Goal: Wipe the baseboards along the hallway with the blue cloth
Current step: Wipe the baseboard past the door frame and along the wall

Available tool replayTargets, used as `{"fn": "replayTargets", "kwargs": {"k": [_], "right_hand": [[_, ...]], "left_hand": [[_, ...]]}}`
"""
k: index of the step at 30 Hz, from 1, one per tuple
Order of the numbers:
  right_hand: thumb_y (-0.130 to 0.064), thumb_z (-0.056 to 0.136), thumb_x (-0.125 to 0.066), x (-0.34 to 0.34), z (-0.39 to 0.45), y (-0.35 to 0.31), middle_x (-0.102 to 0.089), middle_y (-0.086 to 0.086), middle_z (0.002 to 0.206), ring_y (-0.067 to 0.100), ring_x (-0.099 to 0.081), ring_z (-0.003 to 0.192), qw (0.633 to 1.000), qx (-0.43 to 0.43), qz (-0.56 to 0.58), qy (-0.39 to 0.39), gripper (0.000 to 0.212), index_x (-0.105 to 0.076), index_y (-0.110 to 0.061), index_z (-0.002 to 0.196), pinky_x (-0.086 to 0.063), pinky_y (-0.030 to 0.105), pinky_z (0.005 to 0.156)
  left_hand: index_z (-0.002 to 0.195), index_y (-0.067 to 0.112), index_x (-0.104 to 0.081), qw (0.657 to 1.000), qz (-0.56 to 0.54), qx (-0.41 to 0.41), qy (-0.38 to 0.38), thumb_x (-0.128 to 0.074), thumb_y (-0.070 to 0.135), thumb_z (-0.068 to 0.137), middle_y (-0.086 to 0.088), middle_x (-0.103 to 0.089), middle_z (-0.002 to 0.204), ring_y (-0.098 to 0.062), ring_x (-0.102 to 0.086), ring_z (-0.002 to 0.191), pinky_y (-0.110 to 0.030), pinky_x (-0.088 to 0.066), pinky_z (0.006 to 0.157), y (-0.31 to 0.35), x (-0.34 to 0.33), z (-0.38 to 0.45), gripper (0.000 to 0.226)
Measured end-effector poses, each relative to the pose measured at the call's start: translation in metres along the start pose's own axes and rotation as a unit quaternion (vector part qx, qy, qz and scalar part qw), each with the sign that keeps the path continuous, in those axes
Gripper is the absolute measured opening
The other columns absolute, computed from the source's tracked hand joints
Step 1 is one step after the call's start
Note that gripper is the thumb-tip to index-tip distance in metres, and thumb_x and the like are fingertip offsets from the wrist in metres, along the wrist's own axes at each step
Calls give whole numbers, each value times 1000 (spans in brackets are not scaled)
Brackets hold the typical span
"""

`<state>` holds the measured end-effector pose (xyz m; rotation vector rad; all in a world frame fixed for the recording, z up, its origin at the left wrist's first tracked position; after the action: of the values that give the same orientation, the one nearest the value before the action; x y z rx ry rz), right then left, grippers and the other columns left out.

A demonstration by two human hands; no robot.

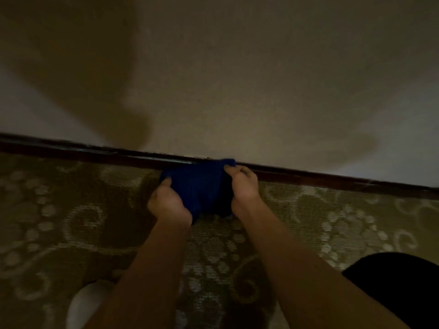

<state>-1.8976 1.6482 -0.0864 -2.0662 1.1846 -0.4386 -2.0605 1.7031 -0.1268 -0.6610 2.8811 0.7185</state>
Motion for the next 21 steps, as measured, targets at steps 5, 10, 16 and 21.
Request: {"fn": "replayTargets", "kwargs": {"k": [5,10,16,21], "right_hand": [[-9,96,-50,-39,-2,65,-59,7,113,21,-57,95,992,-103,6,-68,20,-52,-11,116,-51,35,83],[-3,99,-41,-46,8,89,-64,11,114,22,-63,94,985,-98,90,-105,24,-55,-10,116,-54,35,77],[1,98,-39,-40,3,84,-59,5,86,16,-57,73,989,-57,62,-117,25,-51,-17,86,-53,26,64],[-2,98,-45,-45,5,84,-64,14,112,31,-62,103,990,-39,83,-103,17,-56,-9,108,-52,43,89]], "left_hand": [[121,15,-60,949,121,-257,135,-61,26,95,0,-61,113,-17,-57,105,-28,-45,91,74,-11,-25,28],[109,8,-63,910,197,-330,152,-59,20,95,-4,-64,102,-18,-60,96,-22,-40,83,59,-20,-20,19],[108,14,-69,842,354,-397,87,-65,21,92,0,-69,99,-12,-61,89,-20,-41,76,37,-41,-31,18],[116,11,-70,902,214,-351,136,-63,19,94,-5,-70,108,-14,-61,96,-22,-43,85,54,-15,-13,25]]}}
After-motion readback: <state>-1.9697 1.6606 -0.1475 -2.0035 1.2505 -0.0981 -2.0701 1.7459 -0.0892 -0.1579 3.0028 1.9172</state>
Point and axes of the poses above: each hand's wrist, its own z-axis towards the middle knuckle, its own x-axis out of the back of the hand, y = z × x, the point moved 8 cm from there along z, towards the middle knuckle
